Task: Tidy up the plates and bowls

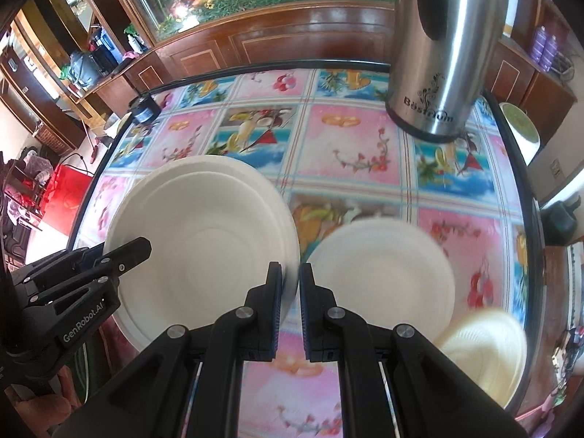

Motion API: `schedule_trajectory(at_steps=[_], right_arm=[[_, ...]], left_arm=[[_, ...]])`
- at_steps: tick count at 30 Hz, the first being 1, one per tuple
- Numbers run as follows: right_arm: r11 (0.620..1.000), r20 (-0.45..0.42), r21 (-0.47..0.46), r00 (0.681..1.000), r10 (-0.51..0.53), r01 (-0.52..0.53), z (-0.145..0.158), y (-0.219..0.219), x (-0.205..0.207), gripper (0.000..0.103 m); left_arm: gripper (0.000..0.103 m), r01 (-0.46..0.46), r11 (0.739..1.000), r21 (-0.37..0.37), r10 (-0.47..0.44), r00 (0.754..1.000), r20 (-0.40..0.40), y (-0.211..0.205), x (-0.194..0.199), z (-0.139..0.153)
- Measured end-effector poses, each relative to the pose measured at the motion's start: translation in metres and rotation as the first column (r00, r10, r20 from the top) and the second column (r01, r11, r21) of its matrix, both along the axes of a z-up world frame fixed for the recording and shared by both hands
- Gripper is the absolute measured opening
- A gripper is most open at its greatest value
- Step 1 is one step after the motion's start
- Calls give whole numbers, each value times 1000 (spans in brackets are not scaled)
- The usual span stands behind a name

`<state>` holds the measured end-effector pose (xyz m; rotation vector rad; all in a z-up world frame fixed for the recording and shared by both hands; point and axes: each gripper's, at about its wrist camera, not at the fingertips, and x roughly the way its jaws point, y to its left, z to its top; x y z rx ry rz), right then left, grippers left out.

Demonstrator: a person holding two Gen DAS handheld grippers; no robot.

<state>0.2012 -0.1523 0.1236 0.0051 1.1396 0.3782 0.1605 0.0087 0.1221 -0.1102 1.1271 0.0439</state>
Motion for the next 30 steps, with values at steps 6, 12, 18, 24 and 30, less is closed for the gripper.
schedule_trajectory(at_steps=[6,12,18,24,30], right_arm=[[1000,-1,11,1000,-3,3,8,4,-36,8],[1000,-5,17,1000,-13,13,13,5,-63,8],[999,2,13,1000,-31,31,21,7,-87,8],[999,4,14,999,-32,32,26,16,-111,9],[1000,0,26,1000,-18,18,27,33,-128,9]], left_arm=[[18,-2,1000,-18,2,1000,7,10,-34,7],[18,8,1000,-18,-8,1000,2,13,-59,10],[18,20,1000,-22,-20,1000,8,17,-82,15],[18,30,999,-21,-30,1000,10,29,-103,19],[18,27,1000,-2,-27,1000,2,46,-124,16]])
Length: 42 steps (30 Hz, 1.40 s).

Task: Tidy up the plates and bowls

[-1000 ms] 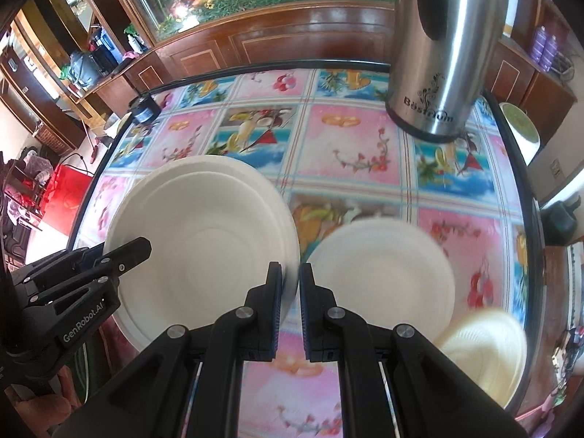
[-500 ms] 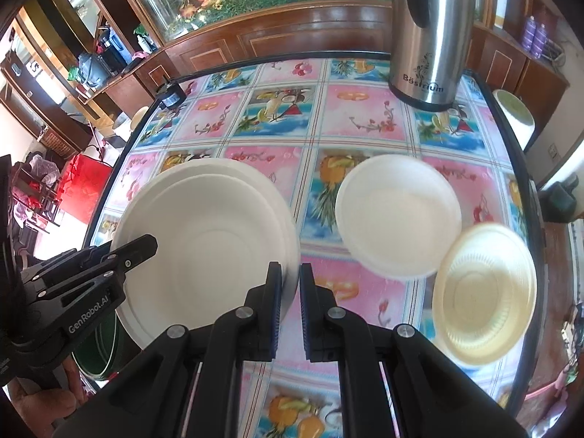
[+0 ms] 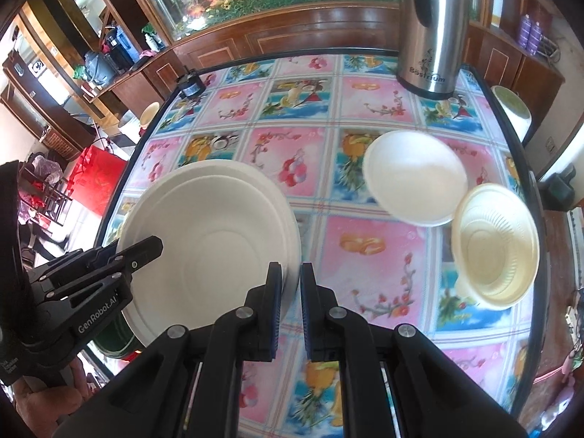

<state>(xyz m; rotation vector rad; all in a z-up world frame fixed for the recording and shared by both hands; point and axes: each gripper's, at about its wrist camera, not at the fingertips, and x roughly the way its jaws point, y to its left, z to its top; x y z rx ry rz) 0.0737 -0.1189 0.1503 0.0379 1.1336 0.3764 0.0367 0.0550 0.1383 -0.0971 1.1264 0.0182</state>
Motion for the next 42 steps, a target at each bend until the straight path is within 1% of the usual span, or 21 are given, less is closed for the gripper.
schedule_trajectory(at_steps=[10,22,33,42], right_arm=[[997,-5,-5,997,75,-75,0,46,-24,10],[982,-8,-5,982,191,-191,-5,111,-40,11],[966,-26,-21,966,257,-257,-17,148,-50,11],[958,-28,-58,960,279,-280,-28,165,-55,11]], left_arm=[[18,-65,998,4,65,998,-20,49,-35,-5],[18,-177,984,4,177,984,-34,113,-68,-11],[18,-230,973,12,231,971,-57,141,-88,-27],[18,-241,970,25,242,967,-73,147,-91,-42]])
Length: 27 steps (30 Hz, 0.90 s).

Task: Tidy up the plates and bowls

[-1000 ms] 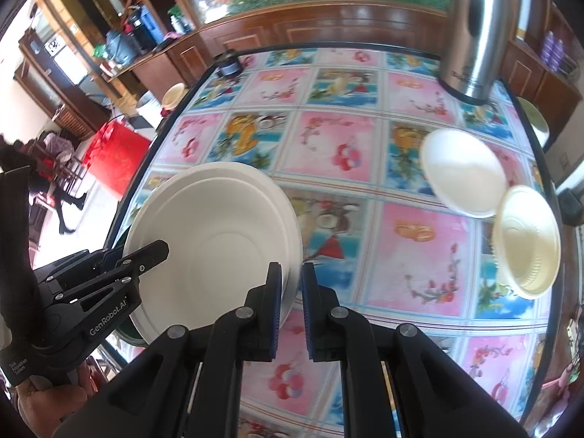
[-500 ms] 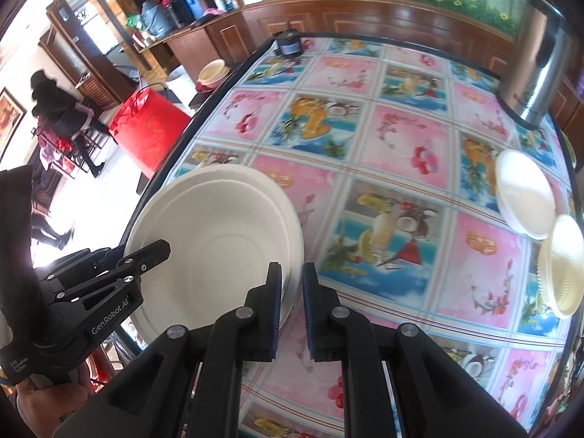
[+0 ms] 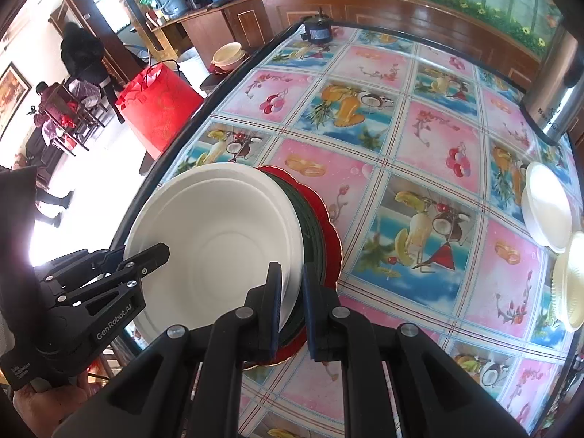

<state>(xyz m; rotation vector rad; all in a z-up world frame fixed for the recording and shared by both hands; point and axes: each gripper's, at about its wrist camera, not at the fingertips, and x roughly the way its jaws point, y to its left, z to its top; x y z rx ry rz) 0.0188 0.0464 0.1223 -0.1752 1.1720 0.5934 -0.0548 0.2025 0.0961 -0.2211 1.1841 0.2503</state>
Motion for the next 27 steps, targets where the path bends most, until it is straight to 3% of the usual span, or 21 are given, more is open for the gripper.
schedule_trajectory(at_steps=[27], right_arm=[[998,14,-67,1000,-16,17,-17,0,2,11]], left_arm=[[18,35,999,16,-35,999,-11,-11,6,-18]])
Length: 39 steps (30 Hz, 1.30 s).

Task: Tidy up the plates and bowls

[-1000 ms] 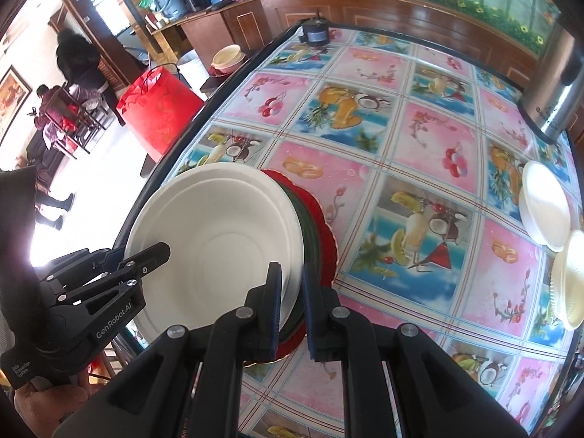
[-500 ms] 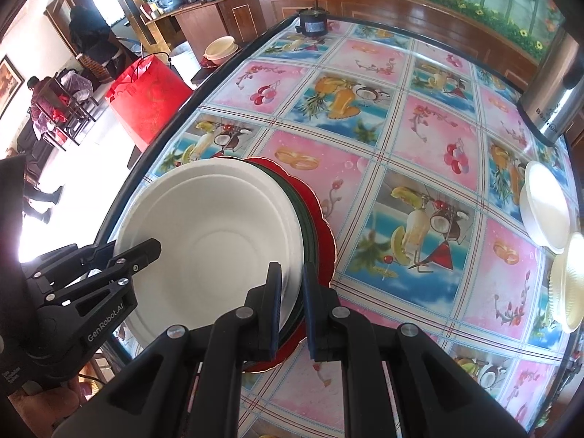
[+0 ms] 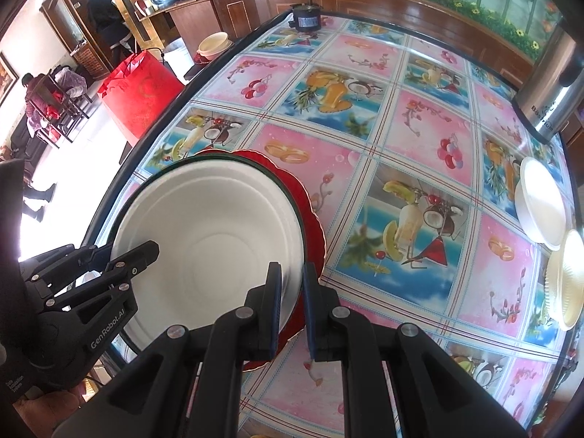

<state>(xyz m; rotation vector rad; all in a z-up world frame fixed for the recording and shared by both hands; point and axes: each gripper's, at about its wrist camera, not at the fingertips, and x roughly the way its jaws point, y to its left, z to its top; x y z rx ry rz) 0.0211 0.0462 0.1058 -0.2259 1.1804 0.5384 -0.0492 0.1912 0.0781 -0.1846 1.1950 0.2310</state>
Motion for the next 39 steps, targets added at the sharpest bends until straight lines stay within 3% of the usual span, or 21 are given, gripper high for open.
schedule_trajectory(at_steps=[7,18,28,32,39], right_arm=[[1000,1,-5,1000,1,-1,-6,4,1,11],[1000,-10,-12,1000,6,-6,-13,10,-1,12],[1000,-18,28,1000,-7,7,-7,5,-1,12],[999,-6,49,1000,-16,17,4,-2,-2,29],[997,-2,75,999,-35,35,13,-17,-4,30]], left_arm=[[21,-6,1000,7,6,1000,6,3,-1,3],[40,15,999,33,-16,999,43,3,-2,19],[40,-8,1000,24,6,996,90,12,-6,39],[40,-10,1000,21,8,995,100,13,-1,42],[40,21,1000,15,-22,994,105,-1,10,45]])
